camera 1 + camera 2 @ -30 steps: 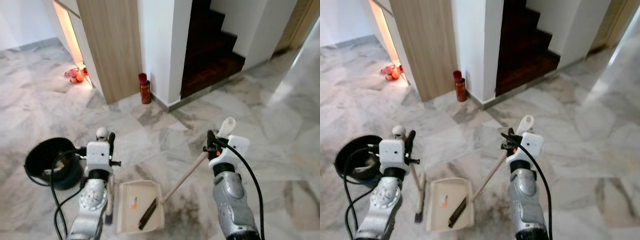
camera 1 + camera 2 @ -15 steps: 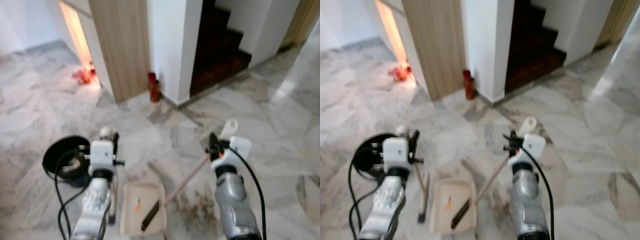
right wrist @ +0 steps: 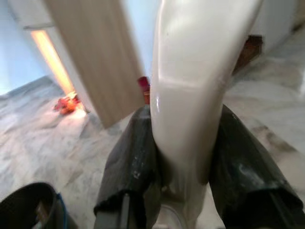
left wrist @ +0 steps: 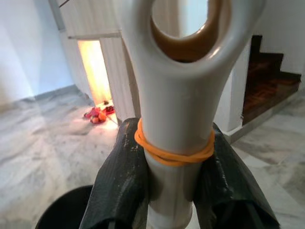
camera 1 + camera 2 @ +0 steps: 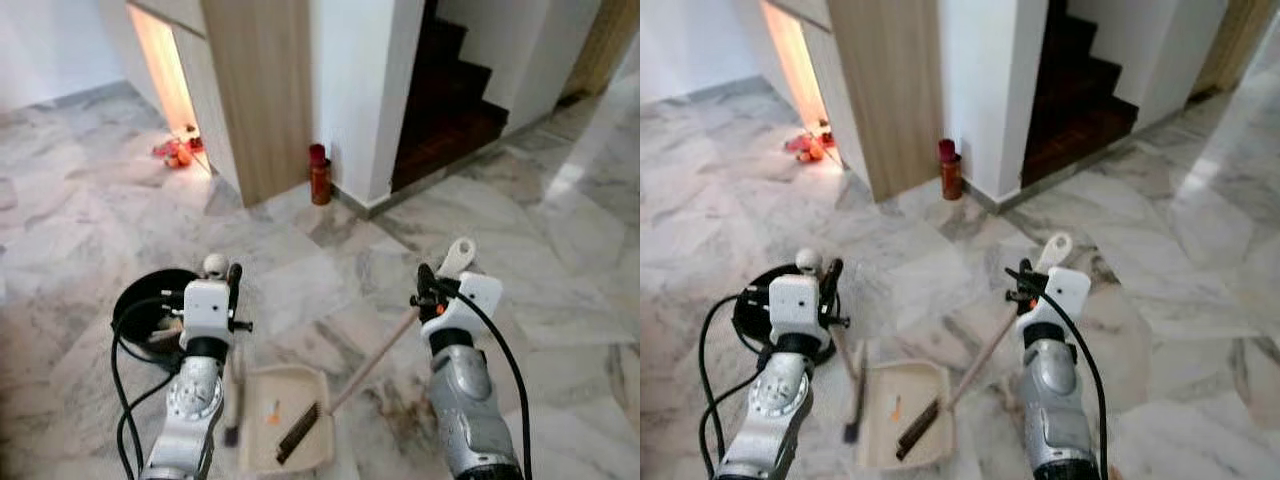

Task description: Sweep floor

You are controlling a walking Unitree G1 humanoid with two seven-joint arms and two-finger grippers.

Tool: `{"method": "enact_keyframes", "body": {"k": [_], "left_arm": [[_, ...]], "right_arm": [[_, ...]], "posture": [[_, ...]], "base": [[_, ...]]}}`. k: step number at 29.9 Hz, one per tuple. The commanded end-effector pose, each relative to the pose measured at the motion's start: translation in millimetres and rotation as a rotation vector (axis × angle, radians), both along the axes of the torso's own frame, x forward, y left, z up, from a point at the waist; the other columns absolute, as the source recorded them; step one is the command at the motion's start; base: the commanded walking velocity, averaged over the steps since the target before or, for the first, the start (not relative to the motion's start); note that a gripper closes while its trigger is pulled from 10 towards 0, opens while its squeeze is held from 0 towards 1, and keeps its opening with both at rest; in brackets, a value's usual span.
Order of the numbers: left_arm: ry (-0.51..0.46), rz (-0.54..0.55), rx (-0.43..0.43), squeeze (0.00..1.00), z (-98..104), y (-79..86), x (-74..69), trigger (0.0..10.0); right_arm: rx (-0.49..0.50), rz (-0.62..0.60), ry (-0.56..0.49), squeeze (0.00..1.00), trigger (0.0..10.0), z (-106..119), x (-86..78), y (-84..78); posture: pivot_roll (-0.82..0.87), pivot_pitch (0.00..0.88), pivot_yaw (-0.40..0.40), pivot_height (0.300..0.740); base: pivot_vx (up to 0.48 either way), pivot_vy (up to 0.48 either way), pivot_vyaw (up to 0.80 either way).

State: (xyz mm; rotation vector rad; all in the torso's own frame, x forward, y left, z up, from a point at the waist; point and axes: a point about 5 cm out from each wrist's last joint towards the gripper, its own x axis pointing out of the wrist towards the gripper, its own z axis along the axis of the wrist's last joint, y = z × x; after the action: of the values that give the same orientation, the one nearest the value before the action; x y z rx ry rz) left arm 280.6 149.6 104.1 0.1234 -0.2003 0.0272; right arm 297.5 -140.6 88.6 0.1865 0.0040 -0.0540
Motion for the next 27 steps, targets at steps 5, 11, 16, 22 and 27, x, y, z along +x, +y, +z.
{"method": "enact_keyframes", "body": {"k": [5, 11, 16, 22, 27], "left_arm": [[-0.053, 0.001, 0.025, 0.0, 11.3, 1.5, 1.7, 10.0], [-0.051, -0.001, 0.025, 0.0, 11.6, 0.8, 1.4, 10.0], [-0.05, 0.003, 0.024, 0.0, 11.5, 0.8, 0.9, 10.0], [-0.053, 0.007, 0.026, 0.0, 11.6, 1.0, 0.3, 10.0], [-0.054, 0.007, 0.025, 0.0, 11.7, 0.8, 0.1, 10.0]], "right_arm": [[0.024, 0.012, -0.072, 0.0, 10.0, 14.3, 4.9, 3.7], [0.026, 0.011, -0.069, 0.0, 10.0, 13.6, 4.1, 3.2], [0.024, 0.011, -0.066, 0.0, 10.0, 13.0, 3.4, 2.8], [0.026, 0.013, -0.066, 0.0, 10.0, 13.0, 3.7, 2.8], [0.031, 0.01, -0.065, 0.0, 10.0, 13.2, 4.5, 2.4]], "posture": [[0.03, 0.0, 0.02, 0.74], [0.03, 0.0, 0.019, 0.74], [0.04, 0.0, 0.017, 0.74], [0.04, 0.0, 0.015, 0.74], [0.04, 0.0, 0.013, 0.74]], "base": [[0.0, 0.0, 0.8], [0.0, 0.0, 0.8], [0.0, 0.0, 0.8], [0.0, 0.0, 0.8], [0.0, 0.0, 0.28]]}}
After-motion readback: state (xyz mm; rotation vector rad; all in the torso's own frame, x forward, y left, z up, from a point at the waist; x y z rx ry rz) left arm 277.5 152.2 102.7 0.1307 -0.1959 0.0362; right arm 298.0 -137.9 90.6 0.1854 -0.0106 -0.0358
